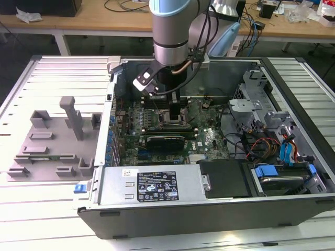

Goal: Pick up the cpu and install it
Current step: 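Place the cpu into insertion slot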

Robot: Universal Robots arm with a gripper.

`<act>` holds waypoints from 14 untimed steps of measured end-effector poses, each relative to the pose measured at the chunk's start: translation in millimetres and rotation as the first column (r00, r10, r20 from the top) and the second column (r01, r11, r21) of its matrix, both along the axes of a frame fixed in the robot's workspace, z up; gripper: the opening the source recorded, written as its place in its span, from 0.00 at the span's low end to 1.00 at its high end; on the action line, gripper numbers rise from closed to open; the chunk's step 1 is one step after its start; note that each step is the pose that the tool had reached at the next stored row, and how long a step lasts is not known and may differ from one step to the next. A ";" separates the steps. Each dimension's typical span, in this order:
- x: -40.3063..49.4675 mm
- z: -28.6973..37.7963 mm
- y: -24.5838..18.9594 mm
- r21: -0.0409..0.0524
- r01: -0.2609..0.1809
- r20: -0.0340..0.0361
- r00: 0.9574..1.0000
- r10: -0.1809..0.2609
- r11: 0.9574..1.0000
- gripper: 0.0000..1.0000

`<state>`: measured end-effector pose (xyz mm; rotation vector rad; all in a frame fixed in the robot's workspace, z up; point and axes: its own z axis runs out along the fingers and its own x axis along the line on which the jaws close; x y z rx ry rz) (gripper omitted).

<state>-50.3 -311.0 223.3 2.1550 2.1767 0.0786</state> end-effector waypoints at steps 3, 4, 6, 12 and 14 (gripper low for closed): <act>0.1 1.3 0.0 0.000 0.000 0.000 1.000 0.000 1.000 0.61; 0.0 1.4 0.0 0.000 0.000 0.000 1.000 0.000 1.000 0.61; 0.0 1.6 0.0 0.000 0.000 0.000 1.000 0.000 1.000 0.61; 0.0 2.3 0.0 0.000 0.000 0.000 1.000 0.000 1.000 0.35; 0.0 2.6 0.0 0.000 0.000 0.000 1.000 0.000 1.000 0.17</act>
